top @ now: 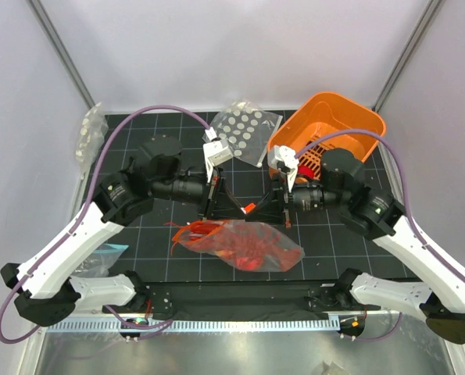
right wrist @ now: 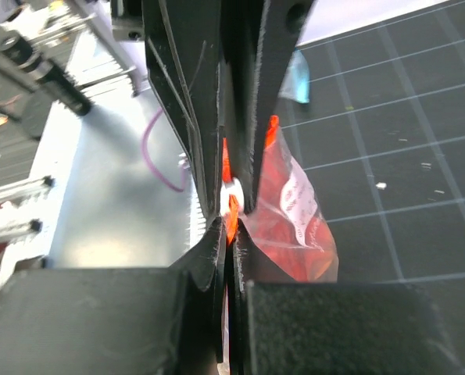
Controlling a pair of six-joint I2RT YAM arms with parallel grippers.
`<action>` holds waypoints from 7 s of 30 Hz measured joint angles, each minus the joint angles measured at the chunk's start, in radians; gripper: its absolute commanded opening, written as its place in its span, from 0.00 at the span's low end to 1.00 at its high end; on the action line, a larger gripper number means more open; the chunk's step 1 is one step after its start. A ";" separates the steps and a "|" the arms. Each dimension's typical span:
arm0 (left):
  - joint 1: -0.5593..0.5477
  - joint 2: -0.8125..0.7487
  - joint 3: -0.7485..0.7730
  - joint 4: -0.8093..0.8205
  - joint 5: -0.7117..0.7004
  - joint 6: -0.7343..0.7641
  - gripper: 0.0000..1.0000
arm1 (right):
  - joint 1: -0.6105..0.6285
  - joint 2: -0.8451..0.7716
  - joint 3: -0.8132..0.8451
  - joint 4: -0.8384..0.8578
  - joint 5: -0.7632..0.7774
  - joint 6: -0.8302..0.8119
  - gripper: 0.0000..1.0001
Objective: Place the food in the zip-top bag and seal the zipper
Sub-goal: Zip the zipper food storage bag at the center of the board.
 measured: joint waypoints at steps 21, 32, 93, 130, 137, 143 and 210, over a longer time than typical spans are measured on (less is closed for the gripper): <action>0.002 -0.153 -0.214 0.008 -0.087 0.006 0.00 | -0.021 -0.179 0.023 -0.174 0.605 -0.075 0.01; 0.003 -0.276 -0.329 0.066 -0.151 -0.005 0.00 | 0.004 -0.204 -0.001 -0.209 0.739 0.003 0.01; 0.001 -0.025 -0.206 -0.008 -0.282 0.292 0.12 | -0.040 -0.192 -0.029 -0.047 0.422 -0.008 0.01; -0.053 0.130 0.072 -0.360 -0.194 0.288 0.00 | -0.040 0.021 0.007 -0.126 0.097 -0.336 0.68; -0.058 0.130 0.090 -0.377 -0.229 0.315 0.00 | -0.040 -0.002 -0.015 -0.129 0.076 -0.325 0.82; -0.066 0.132 0.085 -0.395 -0.269 0.323 0.00 | -0.040 -0.037 -0.004 -0.160 0.111 -0.346 0.87; -0.151 0.048 0.073 -0.317 -0.431 0.264 0.65 | 0.072 -0.050 -0.131 -0.097 0.174 -0.265 0.01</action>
